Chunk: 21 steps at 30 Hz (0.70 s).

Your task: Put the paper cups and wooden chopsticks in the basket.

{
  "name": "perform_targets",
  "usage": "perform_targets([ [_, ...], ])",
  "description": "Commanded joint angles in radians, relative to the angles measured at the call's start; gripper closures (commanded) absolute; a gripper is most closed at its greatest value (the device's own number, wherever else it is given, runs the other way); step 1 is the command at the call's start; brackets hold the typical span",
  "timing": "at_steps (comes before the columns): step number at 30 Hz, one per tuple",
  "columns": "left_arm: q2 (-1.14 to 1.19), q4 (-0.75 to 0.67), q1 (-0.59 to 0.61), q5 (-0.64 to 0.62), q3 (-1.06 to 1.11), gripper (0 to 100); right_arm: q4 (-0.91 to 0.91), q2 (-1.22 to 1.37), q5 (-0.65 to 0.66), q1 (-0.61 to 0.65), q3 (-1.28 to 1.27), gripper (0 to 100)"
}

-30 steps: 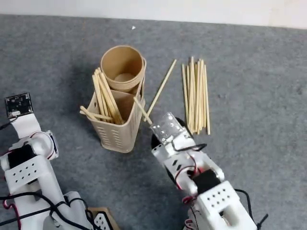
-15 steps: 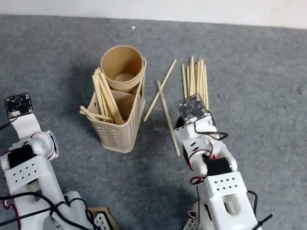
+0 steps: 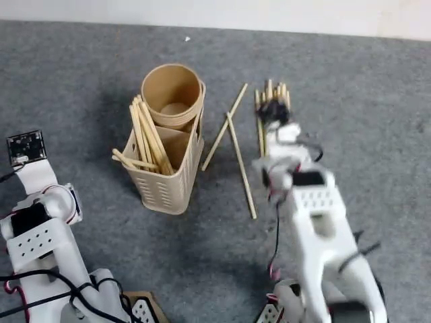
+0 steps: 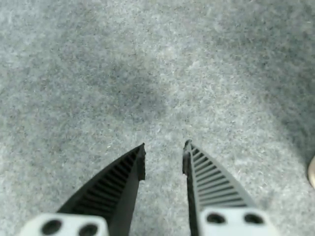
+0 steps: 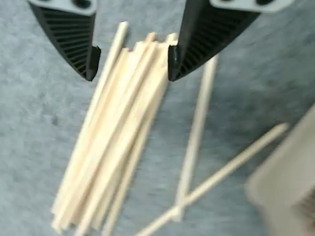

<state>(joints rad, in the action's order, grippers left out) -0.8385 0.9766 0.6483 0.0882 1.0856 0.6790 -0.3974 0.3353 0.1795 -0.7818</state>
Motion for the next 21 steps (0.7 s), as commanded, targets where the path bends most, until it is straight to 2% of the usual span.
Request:
perform_targets([
  [1,-0.016,-0.009,-0.013,0.005,-0.002,84,0.010,0.197,0.003,-0.082,0.196,77.5],
  [6,-0.016,-0.009,-0.013,0.005,-0.002,84,0.010,0.360,0.011,-0.145,0.311,77.5],
  [21,-0.016,-0.009,-0.013,0.005,-0.002,84,-0.042,0.596,0.046,-0.151,0.360,77.5],
])
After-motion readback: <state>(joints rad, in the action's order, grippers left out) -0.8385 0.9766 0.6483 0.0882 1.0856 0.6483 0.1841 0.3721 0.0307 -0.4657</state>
